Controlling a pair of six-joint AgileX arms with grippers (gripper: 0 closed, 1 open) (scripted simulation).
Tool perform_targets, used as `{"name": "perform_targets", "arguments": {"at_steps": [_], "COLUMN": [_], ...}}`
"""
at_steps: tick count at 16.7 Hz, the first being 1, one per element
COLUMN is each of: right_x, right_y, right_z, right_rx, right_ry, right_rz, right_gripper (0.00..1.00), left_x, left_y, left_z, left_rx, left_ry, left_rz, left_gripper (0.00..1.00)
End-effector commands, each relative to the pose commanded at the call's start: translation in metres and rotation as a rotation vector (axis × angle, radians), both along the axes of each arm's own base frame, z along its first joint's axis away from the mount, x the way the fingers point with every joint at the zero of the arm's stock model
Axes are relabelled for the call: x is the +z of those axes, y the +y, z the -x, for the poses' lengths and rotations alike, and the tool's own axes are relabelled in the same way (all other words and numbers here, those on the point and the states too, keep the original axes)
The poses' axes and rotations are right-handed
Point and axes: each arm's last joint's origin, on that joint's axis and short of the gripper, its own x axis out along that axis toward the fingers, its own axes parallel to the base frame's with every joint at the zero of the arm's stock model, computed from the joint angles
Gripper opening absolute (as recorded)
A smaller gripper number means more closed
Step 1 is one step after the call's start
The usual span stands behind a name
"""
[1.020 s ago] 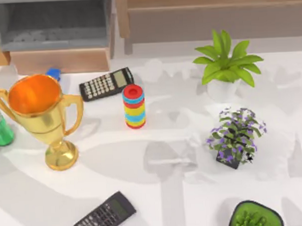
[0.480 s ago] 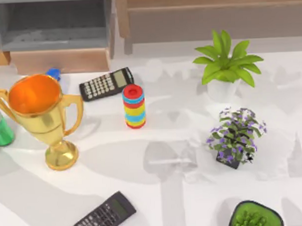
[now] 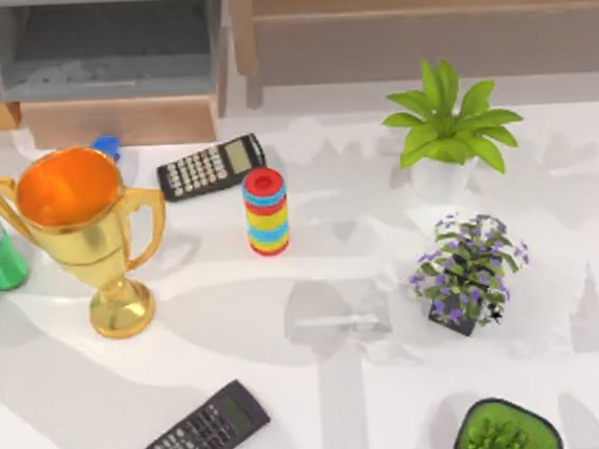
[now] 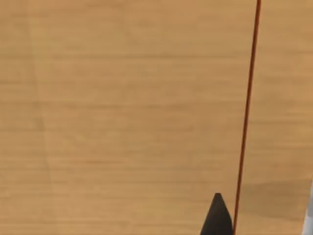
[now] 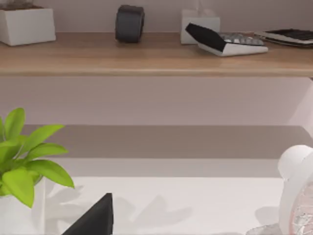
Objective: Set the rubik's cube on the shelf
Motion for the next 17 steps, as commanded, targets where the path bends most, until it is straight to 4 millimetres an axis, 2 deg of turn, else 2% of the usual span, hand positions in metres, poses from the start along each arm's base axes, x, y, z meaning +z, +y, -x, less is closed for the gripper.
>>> {"name": "perform_targets", "arguments": {"at_steps": [2, 3, 12, 14, 17], "right_x": [0.000, 0.000, 0.000, 0.000, 0.000], "right_y": [0.000, 0.000, 0.000, 0.000, 0.000], "right_z": [0.000, 0.000, 0.000, 0.000, 0.000], "right_rx": [0.000, 0.000, 0.000, 0.000, 0.000], "right_ry": [0.000, 0.000, 0.000, 0.000, 0.000], "right_rz": [0.000, 0.000, 0.000, 0.000, 0.000], "right_gripper": [1.00, 1.00, 1.00, 1.00, 1.00], "left_x": [0.000, 0.000, -0.005, -0.003, -0.007], "left_y": [0.000, 0.000, 0.002, 0.004, 0.003], "left_z": [0.000, 0.000, 0.002, 0.011, 0.038], "left_rx": [0.000, 0.000, 0.005, 0.009, 0.006], "left_ry": [0.000, 0.000, 0.016, 0.009, 0.024], "left_rz": [0.000, 0.000, 0.012, 0.008, 0.017], "left_gripper": [0.02, 0.00, 0.00, 0.00, 0.00]}}
